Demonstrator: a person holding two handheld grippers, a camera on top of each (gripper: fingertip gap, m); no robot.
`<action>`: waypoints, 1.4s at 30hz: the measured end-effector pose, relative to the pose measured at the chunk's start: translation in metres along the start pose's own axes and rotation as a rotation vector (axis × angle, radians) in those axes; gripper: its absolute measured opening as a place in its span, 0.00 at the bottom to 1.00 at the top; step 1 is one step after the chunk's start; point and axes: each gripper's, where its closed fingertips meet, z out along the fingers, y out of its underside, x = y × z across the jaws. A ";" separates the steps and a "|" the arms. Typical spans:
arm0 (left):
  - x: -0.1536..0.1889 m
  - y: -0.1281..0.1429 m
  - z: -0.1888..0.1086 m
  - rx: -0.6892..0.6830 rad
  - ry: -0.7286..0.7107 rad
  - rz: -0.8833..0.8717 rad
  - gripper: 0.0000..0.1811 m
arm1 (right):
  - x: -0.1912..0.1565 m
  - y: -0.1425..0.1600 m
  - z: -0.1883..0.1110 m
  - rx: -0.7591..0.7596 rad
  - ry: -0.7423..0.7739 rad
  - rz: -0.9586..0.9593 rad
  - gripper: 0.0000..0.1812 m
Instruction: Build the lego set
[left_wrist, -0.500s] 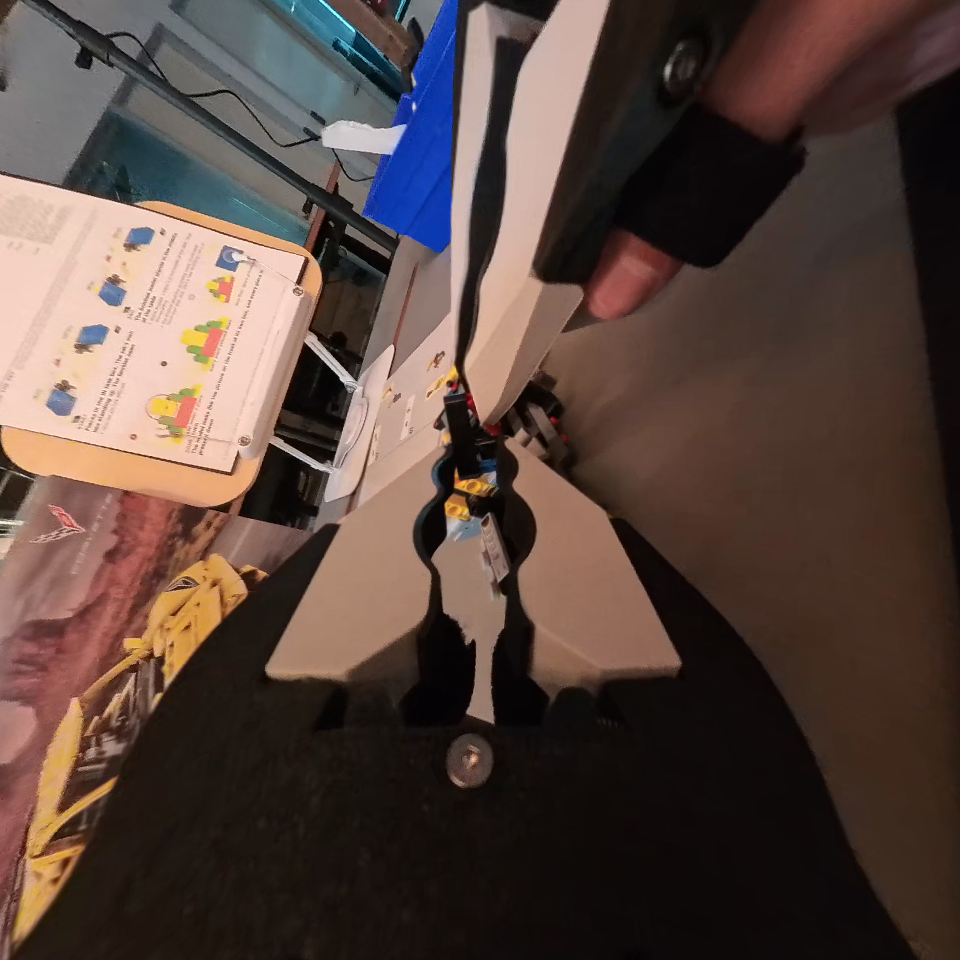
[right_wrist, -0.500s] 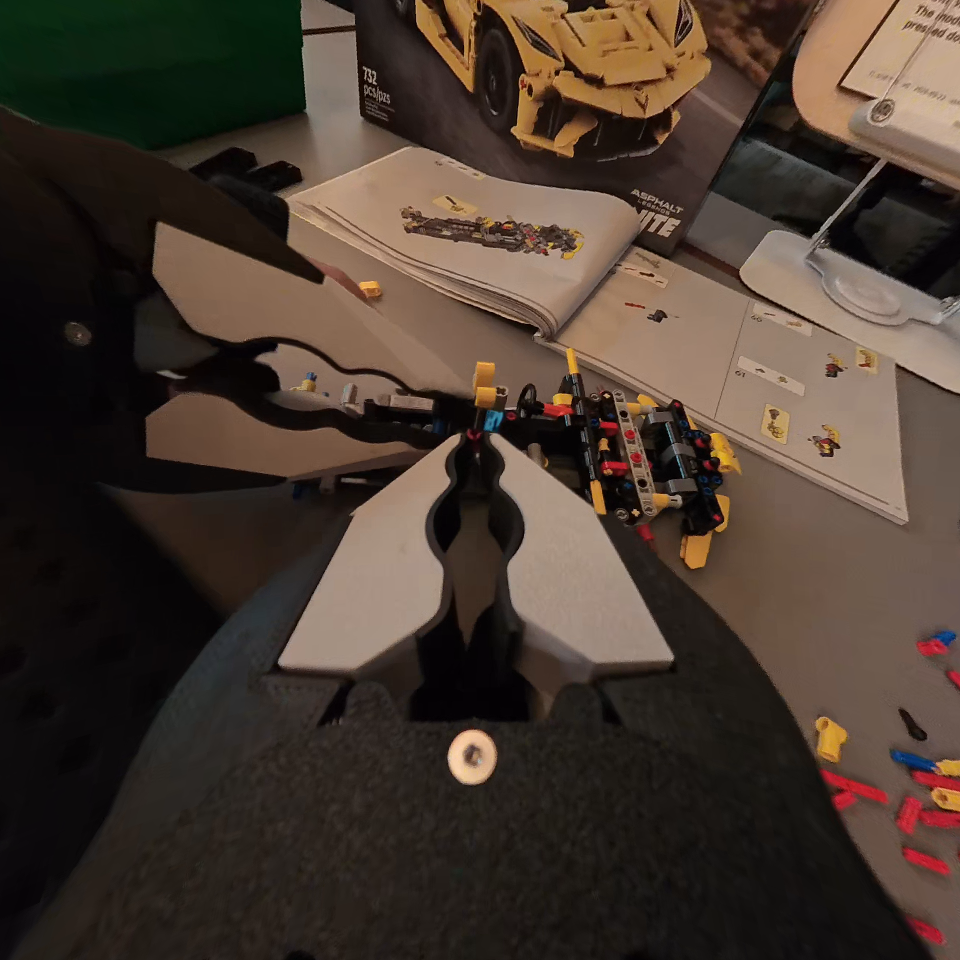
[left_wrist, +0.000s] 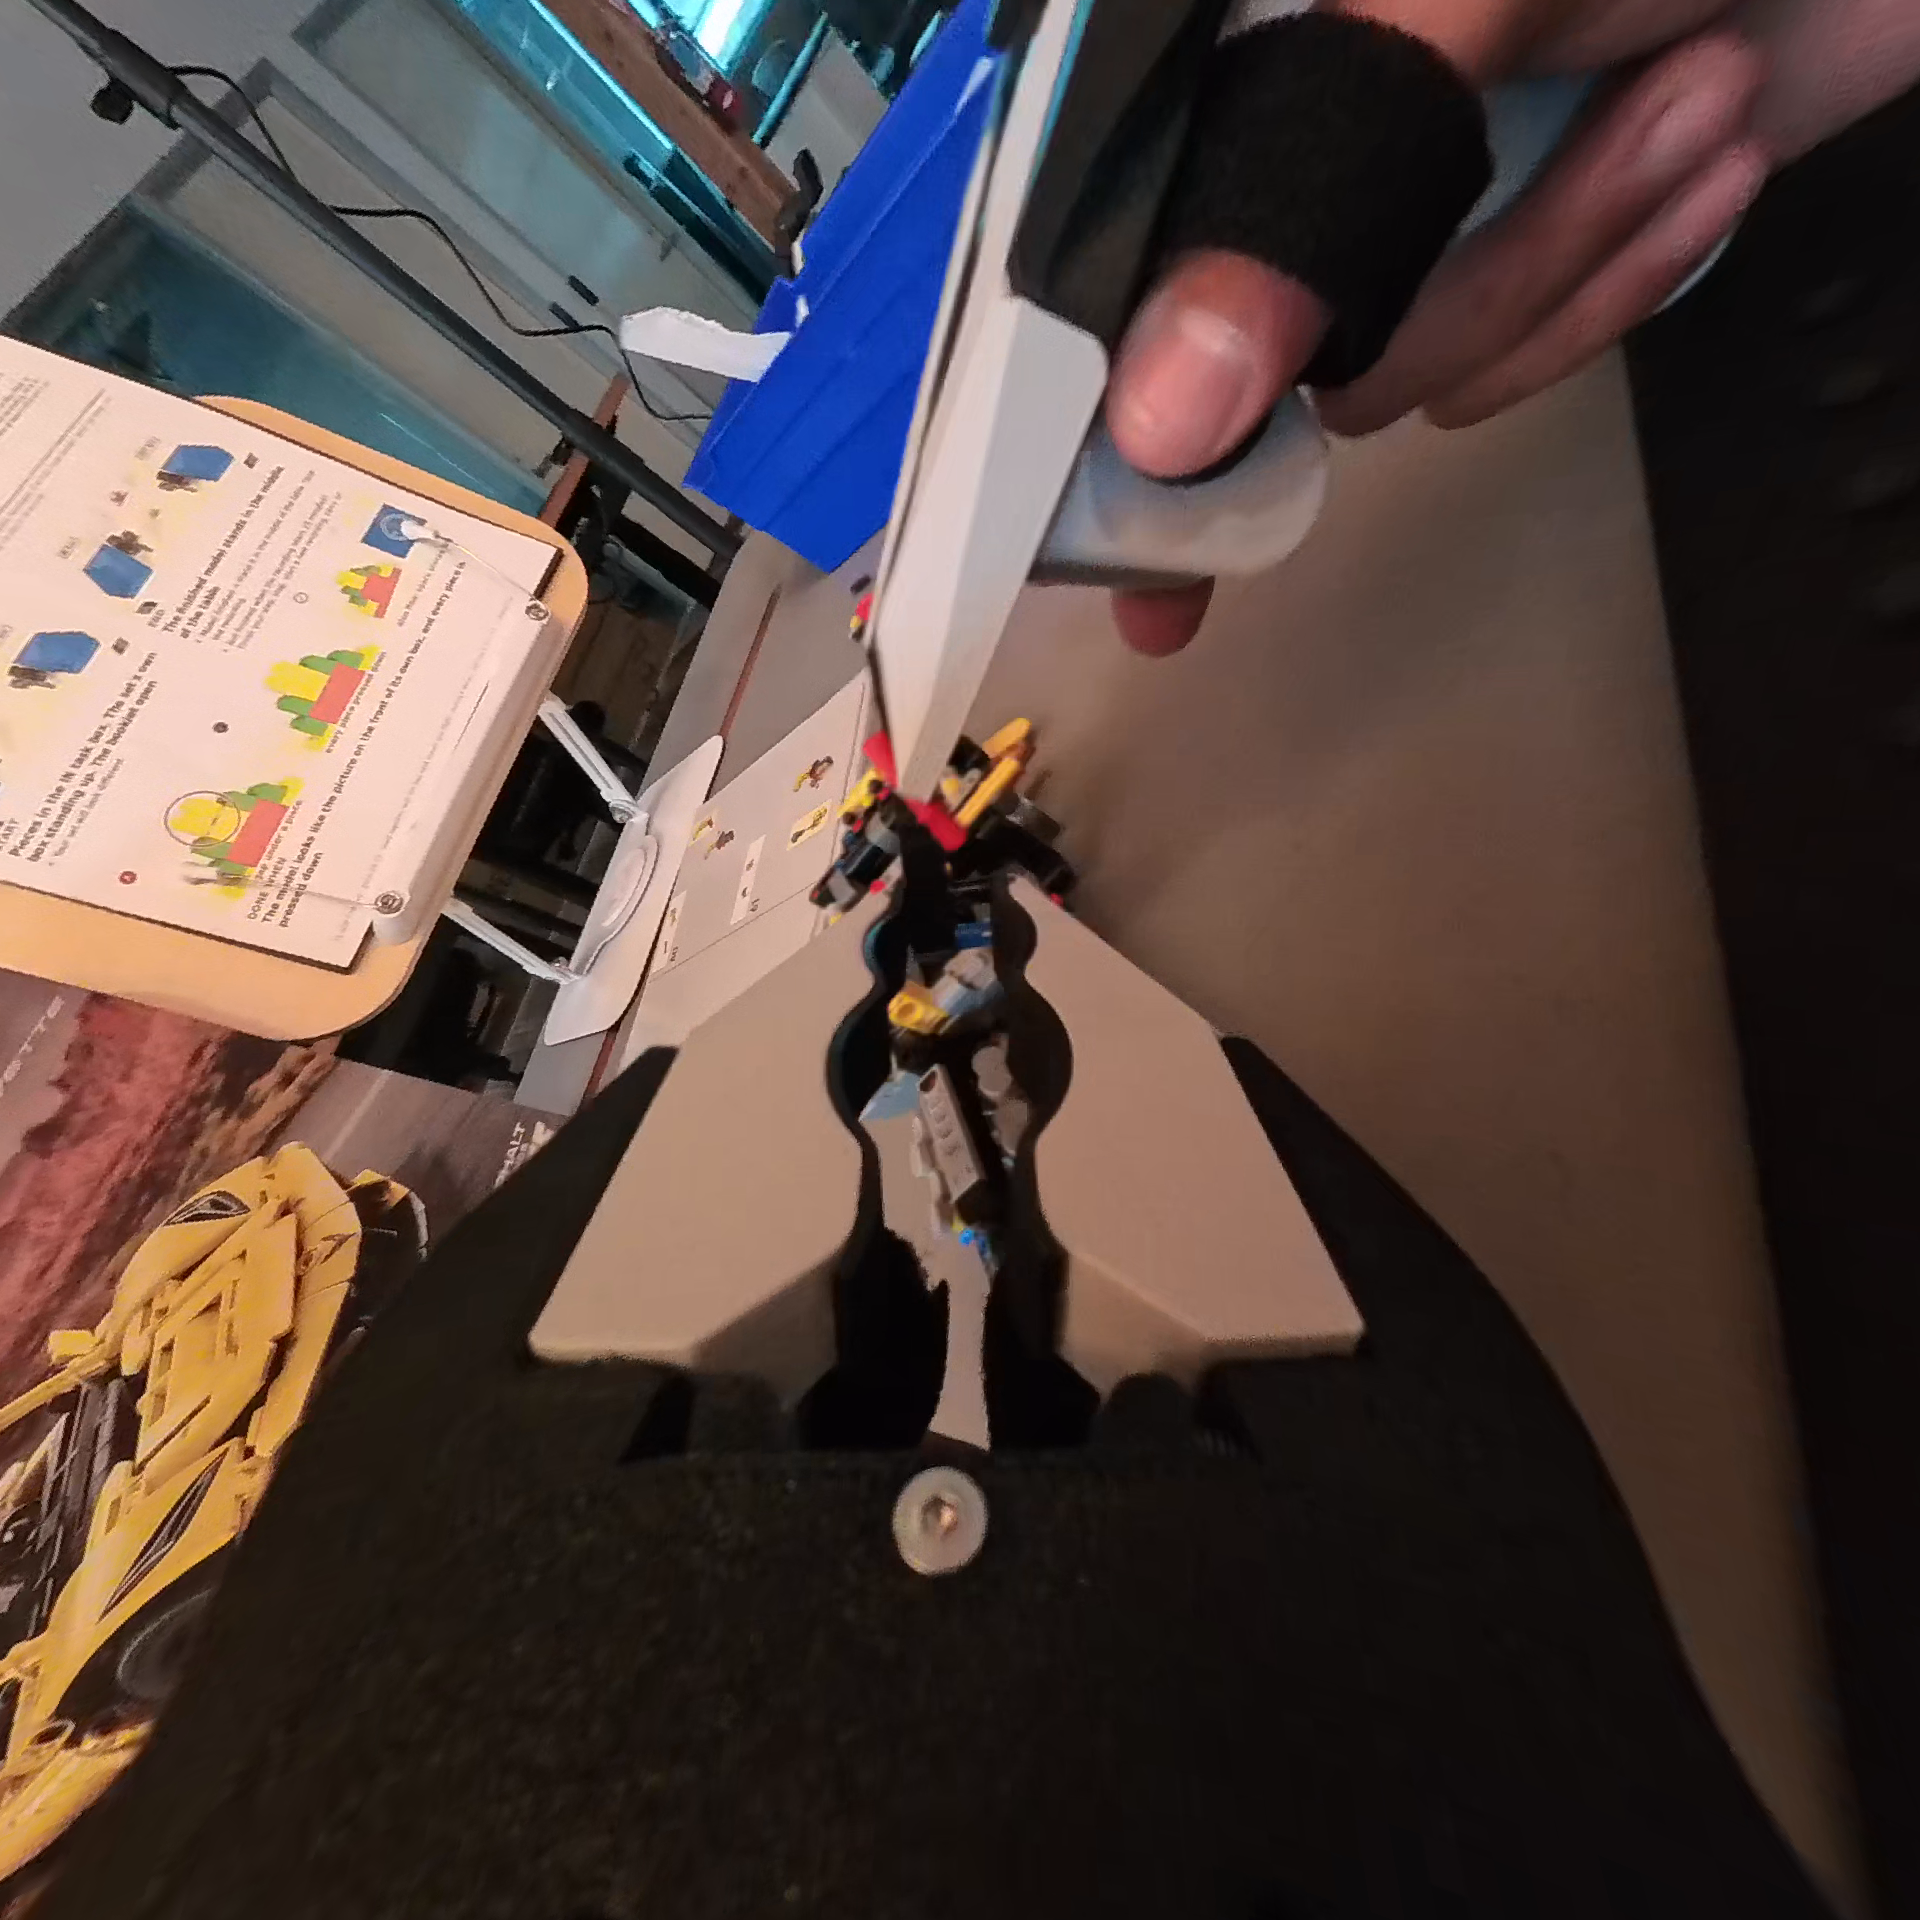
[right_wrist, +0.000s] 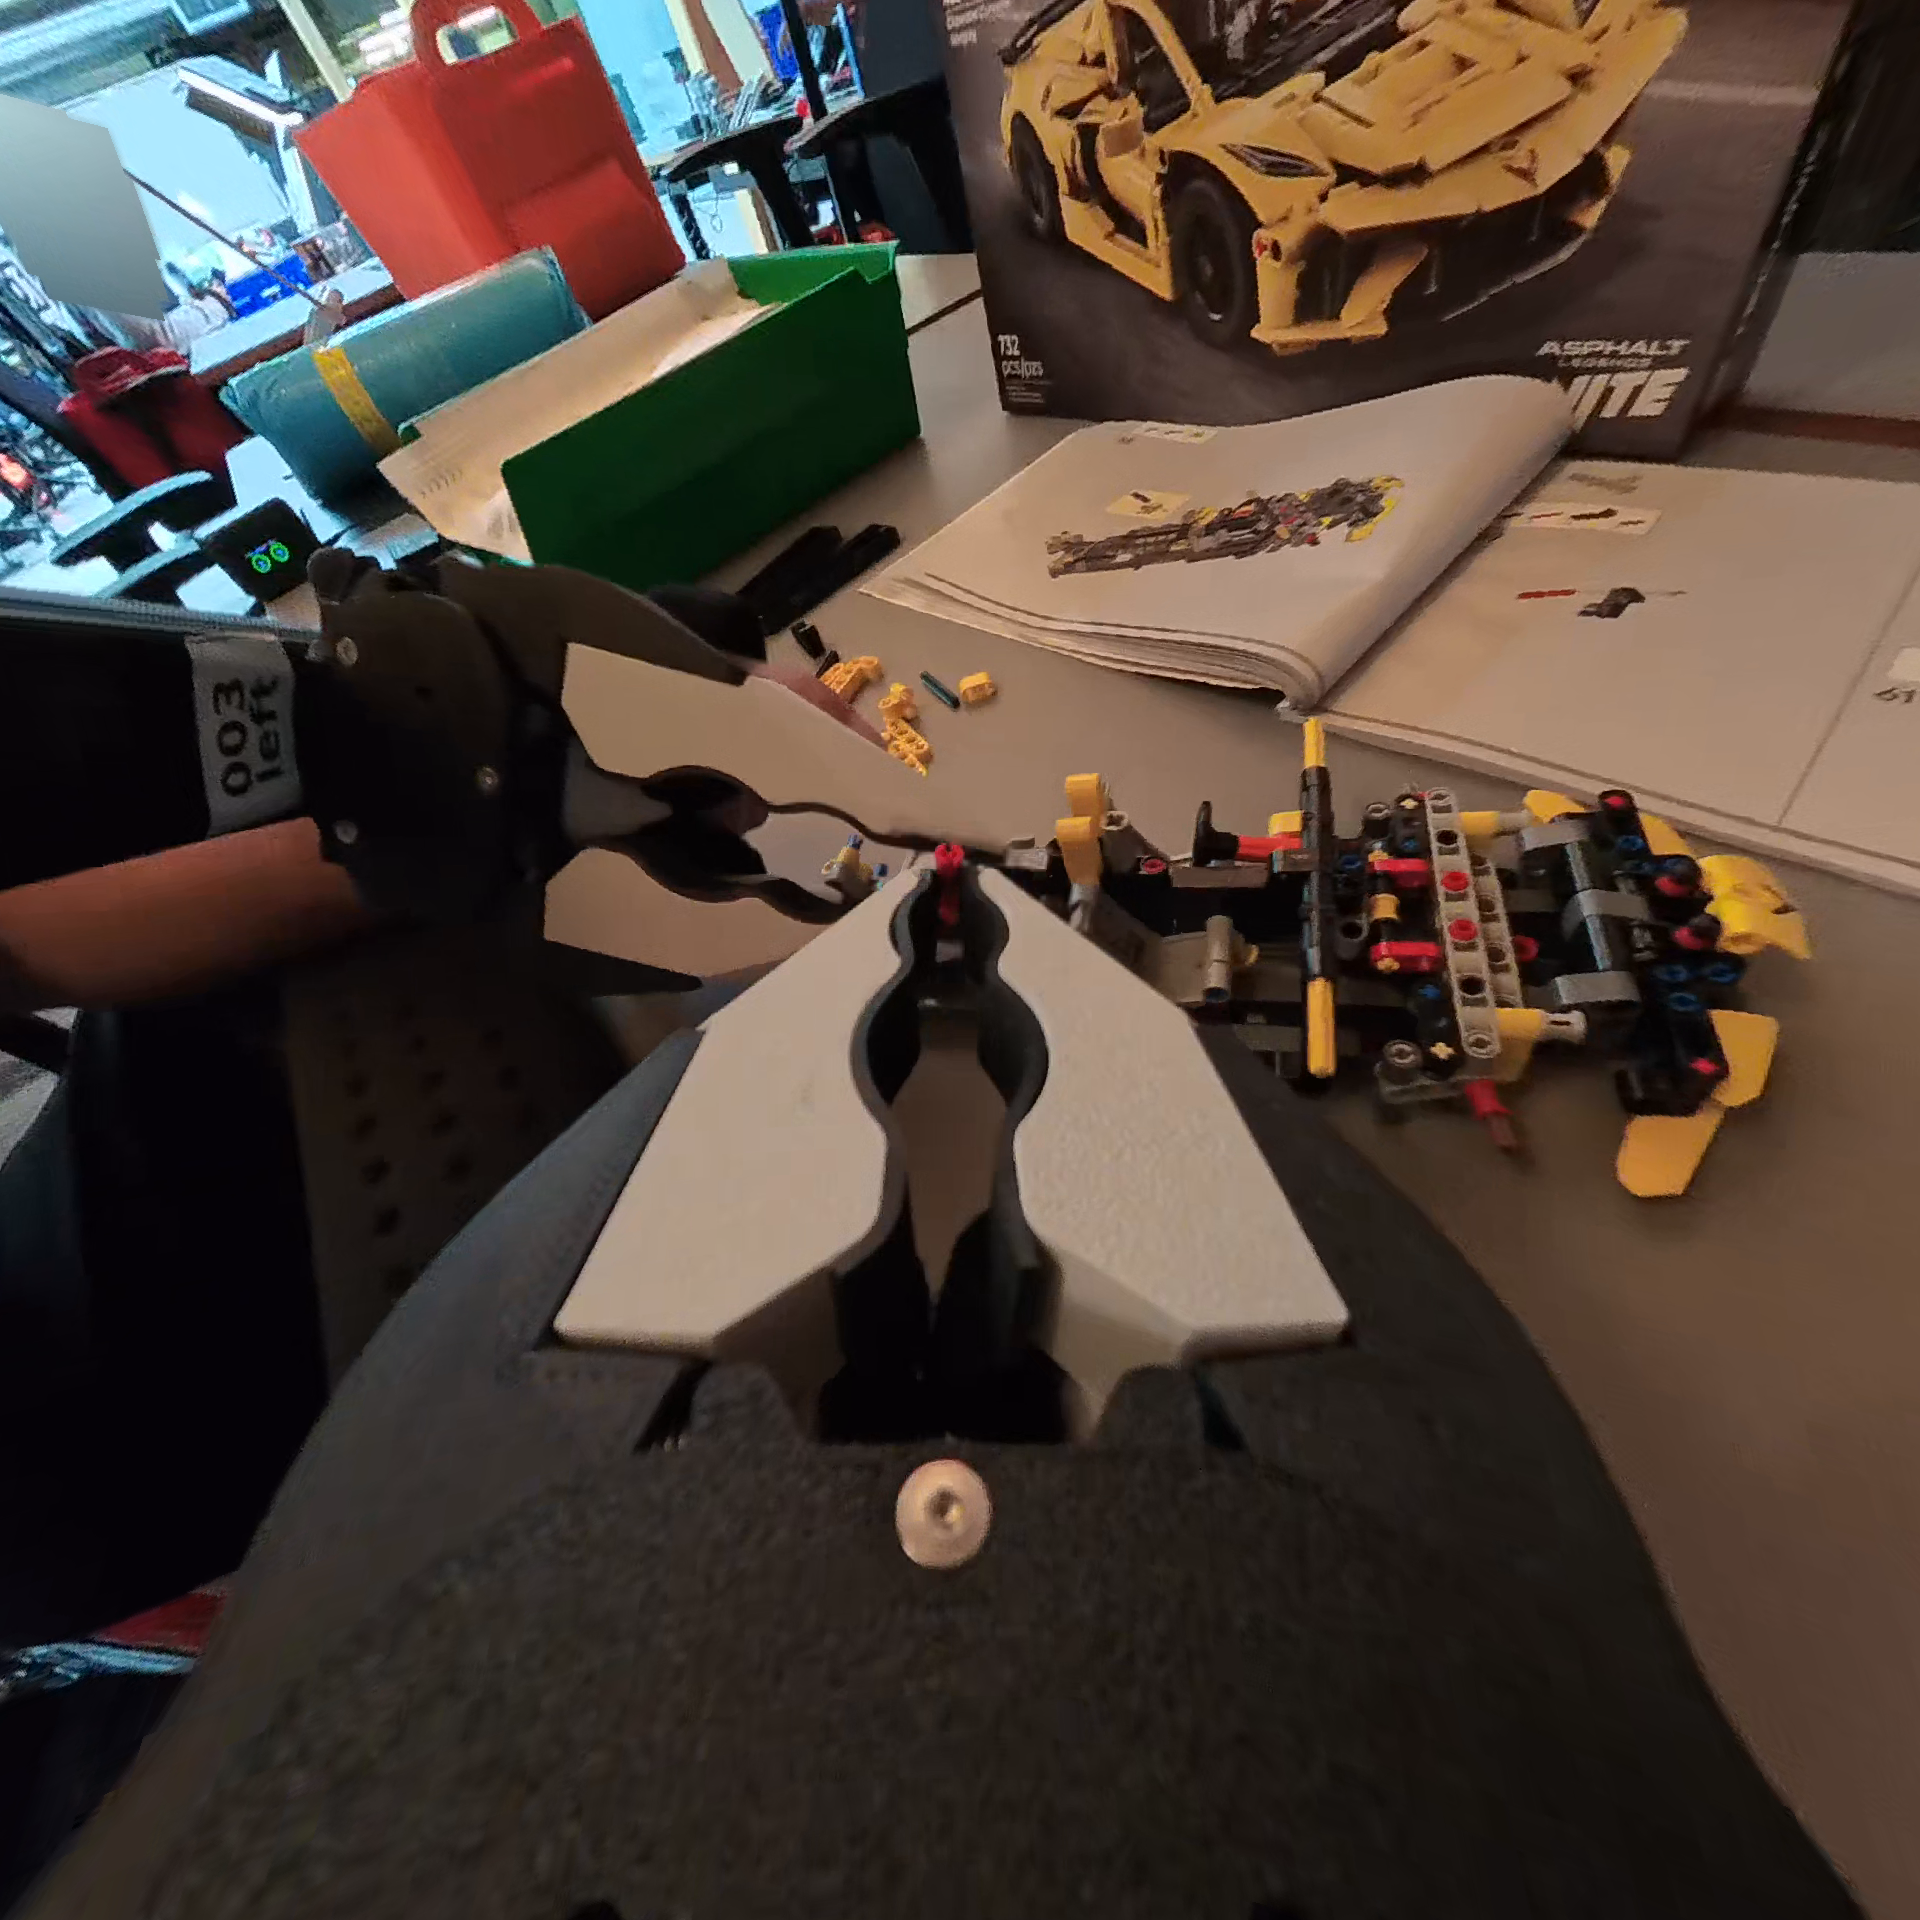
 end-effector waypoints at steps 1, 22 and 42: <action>0.003 0.000 0.001 -0.004 0.009 0.005 0.09 | -0.002 0.001 0.003 0.002 -0.002 -0.013 0.02; 0.035 -0.003 0.006 -0.037 -0.016 0.390 0.09 | 0.004 0.027 0.006 -0.185 -0.133 0.157 0.01; 0.004 -0.002 -0.004 0.018 0.007 0.074 0.09 | 0.112 0.094 -0.213 -0.508 0.252 -0.008 0.10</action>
